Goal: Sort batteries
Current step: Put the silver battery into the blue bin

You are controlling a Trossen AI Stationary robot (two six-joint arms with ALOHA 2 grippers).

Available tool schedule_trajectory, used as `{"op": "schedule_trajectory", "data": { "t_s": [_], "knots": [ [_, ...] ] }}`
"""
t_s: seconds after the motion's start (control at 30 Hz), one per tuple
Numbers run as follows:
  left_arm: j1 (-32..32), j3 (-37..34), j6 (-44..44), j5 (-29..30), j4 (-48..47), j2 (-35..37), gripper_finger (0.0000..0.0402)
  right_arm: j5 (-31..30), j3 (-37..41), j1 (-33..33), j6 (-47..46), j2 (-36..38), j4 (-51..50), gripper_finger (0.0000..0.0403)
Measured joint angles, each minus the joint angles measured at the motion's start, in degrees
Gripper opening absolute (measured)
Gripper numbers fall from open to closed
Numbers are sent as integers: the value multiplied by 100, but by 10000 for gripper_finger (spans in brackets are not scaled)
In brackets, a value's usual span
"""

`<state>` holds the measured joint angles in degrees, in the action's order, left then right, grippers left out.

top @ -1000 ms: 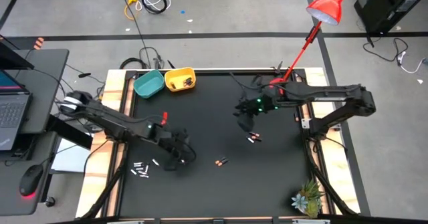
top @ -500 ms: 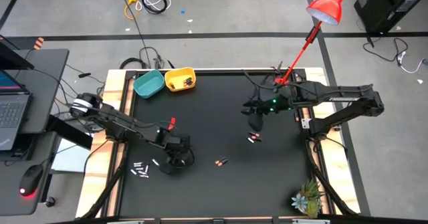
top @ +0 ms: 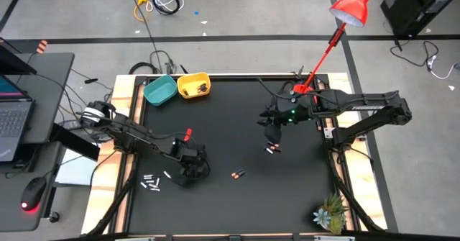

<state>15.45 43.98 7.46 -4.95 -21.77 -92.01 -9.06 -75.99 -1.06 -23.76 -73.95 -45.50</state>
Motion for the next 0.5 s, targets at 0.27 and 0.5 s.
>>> {"op": "schedule_trajectory", "data": {
  "t_s": [0.27,0.5],
  "knots": [
    [6,-1,-393,300,-66,-7,19,-144,0,0,-100,0,0,158],
    [8,144,-1177,378,-417,196,16,-168,0,0,-57,0,-2,158]
  ]
}}
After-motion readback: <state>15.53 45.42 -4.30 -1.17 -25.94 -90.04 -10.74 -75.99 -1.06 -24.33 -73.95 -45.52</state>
